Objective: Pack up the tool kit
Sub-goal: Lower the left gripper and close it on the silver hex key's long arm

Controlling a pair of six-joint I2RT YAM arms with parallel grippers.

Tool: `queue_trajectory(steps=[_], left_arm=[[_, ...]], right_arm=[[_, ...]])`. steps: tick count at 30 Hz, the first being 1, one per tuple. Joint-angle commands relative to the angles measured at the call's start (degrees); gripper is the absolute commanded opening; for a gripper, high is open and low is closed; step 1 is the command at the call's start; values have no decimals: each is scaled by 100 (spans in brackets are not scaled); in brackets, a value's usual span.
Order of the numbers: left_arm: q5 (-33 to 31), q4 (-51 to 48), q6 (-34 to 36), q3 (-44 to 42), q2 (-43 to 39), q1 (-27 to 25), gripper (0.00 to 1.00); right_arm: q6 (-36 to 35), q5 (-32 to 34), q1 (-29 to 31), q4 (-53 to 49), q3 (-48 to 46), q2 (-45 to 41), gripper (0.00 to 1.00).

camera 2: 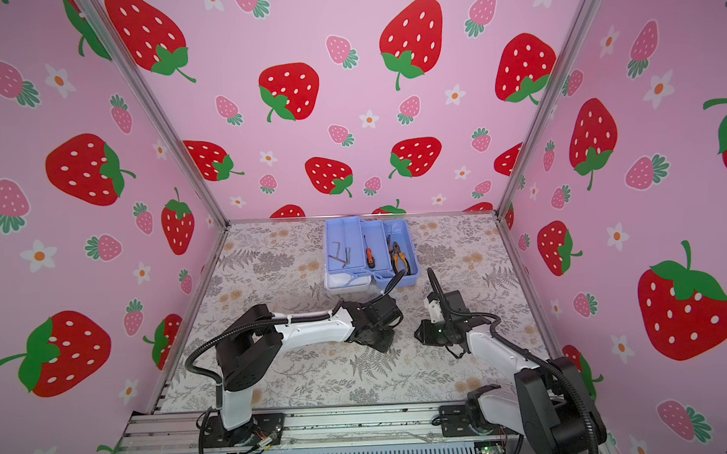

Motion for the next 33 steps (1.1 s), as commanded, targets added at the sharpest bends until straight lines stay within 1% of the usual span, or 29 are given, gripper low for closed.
queue_trajectory(steps=[1, 5, 6, 12, 14, 17, 21, 24, 27, 30, 33], left_arm=[[-108, -211, -127, 261, 114, 3, 41], [-6, -154, -214, 267, 161, 2, 41], [12, -135, -244, 261, 145, 2, 41], [154, 90, -372, 144, -8, 2, 42], [112, 75, -440, 166, 41, -1, 42], [21, -17, -590, 274, 167, -2, 42], [-125, -226, -819, 417, 307, 0, 39], [-145, -339, -975, 477, 393, 3, 37], [-171, -512, -1111, 595, 501, 9, 36], [-171, -597, -1293, 685, 618, 3, 34], [-176, -685, -1482, 732, 717, -2, 29]], right_arm=[[-123, -75, -47, 9, -98, -93, 24], [-114, -110, -46, 49, -141, -101, 24], [-120, -111, -43, 63, -148, -113, 26], [-87, -166, -47, 192, -208, -140, 29], [54, -224, -44, 379, -202, -71, 29], [358, -510, -47, 972, -129, 146, 29], [503, -258, -47, 1482, 36, 436, 29], [466, -86, -43, 1767, 121, 657, 28], [363, -58, -47, 1933, 119, 860, 28], [481, -290, -40, 2290, -63, 992, 28], [535, -501, -38, 2424, -147, 1091, 28]])
